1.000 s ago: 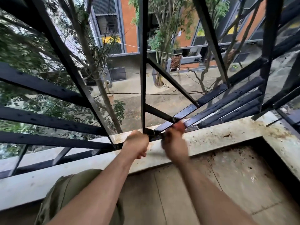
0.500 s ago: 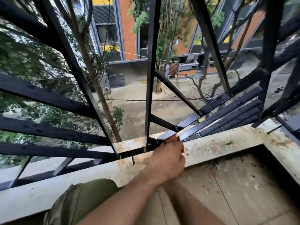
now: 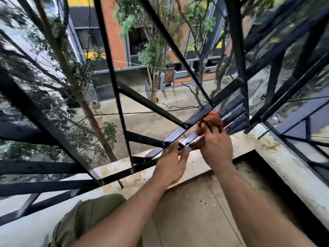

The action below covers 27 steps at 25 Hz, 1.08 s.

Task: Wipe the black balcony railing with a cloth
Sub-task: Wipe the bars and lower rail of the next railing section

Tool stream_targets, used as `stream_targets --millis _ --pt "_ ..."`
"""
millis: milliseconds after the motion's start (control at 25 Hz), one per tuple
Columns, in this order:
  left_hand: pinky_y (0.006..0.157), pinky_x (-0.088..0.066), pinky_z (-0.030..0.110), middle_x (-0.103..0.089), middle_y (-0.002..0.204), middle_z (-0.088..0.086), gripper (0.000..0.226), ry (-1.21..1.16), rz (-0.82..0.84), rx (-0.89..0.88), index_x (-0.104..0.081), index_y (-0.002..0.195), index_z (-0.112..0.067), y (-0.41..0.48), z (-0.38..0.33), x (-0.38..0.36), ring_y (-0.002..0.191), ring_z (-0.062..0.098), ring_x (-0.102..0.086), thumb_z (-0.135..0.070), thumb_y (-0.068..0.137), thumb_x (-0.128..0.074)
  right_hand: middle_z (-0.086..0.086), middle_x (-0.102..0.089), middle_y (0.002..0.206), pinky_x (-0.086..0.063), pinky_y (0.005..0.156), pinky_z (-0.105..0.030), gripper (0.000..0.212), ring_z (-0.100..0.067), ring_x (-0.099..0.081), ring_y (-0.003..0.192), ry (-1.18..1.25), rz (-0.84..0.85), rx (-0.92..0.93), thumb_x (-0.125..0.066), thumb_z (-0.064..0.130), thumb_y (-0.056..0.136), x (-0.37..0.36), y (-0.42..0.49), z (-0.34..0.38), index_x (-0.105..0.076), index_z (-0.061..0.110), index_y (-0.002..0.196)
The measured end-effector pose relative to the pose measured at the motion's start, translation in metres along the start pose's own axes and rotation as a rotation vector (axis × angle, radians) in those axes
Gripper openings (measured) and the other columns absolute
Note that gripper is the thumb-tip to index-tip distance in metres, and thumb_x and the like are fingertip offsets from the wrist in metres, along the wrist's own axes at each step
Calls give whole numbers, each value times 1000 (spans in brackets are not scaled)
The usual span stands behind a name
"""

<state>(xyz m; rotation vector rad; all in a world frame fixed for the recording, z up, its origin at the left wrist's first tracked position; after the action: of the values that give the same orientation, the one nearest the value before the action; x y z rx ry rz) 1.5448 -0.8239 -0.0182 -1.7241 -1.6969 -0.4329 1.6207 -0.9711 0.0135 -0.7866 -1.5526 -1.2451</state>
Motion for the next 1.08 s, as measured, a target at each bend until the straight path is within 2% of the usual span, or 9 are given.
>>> stream_targets --millis 200,360,480,560,640,760,840,960,1080 --pt "107 -38 31 -55 145 11 56 -349 10 175 -46 148 -27 44 -64 2 134 30 -51 -57 105 -27 -7 -67 102 -56 58 -41 53 -37 -66 76 61 114 349 -83 26 66 27 12 -26 -66 23 116" --pt "67 -41 18 -63 98 3 37 -724 -32 218 -63 120 -17 75 -69 -14 82 15 -60 -38 109 -35 -15 -68 94 -51 60 -41 32 -40 -62 72 27 -213 24 -70 16 79 81 67 -99 -68 11 110" --pt "50 -38 20 -58 69 3 33 -938 -157 440 -63 85 -18 80 -47 -23 49 6 -53 -35 105 -43 -19 -65 103 -50 66 -43 37 -42 -62 84 393 -26 7 -63 13 79 12 22 -26 -63 13 115" --pt "51 -41 18 -65 66 2 37 -911 -160 520 -63 83 -16 74 -39 -22 59 15 -60 -44 103 -48 -15 -61 131 -51 79 -43 45 -39 -60 107 526 325 178 -60 16 81 -35 -37 30 -56 20 125" --pt "66 -49 24 -74 101 18 53 -785 -171 511 -68 110 -7 65 -31 -18 92 35 -69 -54 101 -46 -5 -59 137 -53 88 -44 55 -36 -58 117 528 493 328 -60 17 76 -52 -65 34 -56 26 130" --pt "99 -50 33 -69 124 13 64 -565 -281 423 -69 119 -19 65 -32 -15 115 29 -65 -71 87 -50 -4 -66 130 -58 83 -43 48 -35 -64 114 434 292 655 -68 27 77 -41 -28 -18 -64 29 125" --pt "90 -44 22 -71 110 0 44 -490 -293 354 -72 111 -22 58 -48 -16 105 15 -63 -58 98 -51 -6 -71 121 -58 79 -42 31 -34 -66 109 306 146 803 -72 36 82 -33 4 -76 -73 24 110" --pt "76 -36 26 -64 95 0 38 -425 -389 297 -67 96 -17 61 -42 -23 98 19 -60 -46 104 -45 -14 -70 98 -57 65 -44 36 -41 -65 90 82 94 506 -86 28 68 -16 53 -174 -74 18 101" --pt "66 -34 33 -61 81 5 38 -339 -517 309 -58 86 -15 59 -41 -31 88 31 -62 -43 105 -42 -20 -66 101 -56 71 -47 36 -44 -63 89 126 49 41 -65 18 83 -29 52 -154 -65 9 118"
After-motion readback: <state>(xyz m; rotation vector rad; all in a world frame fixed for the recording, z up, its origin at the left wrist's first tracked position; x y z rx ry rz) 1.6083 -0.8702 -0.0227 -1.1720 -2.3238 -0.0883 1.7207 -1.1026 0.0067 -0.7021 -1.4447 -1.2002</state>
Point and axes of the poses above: each hand's wrist, its own y-axis towards the middle knuckle, its own x-axis out of the back of the hand, z = x × y, the point moved 5 cm from there along y, towards the middle knuckle
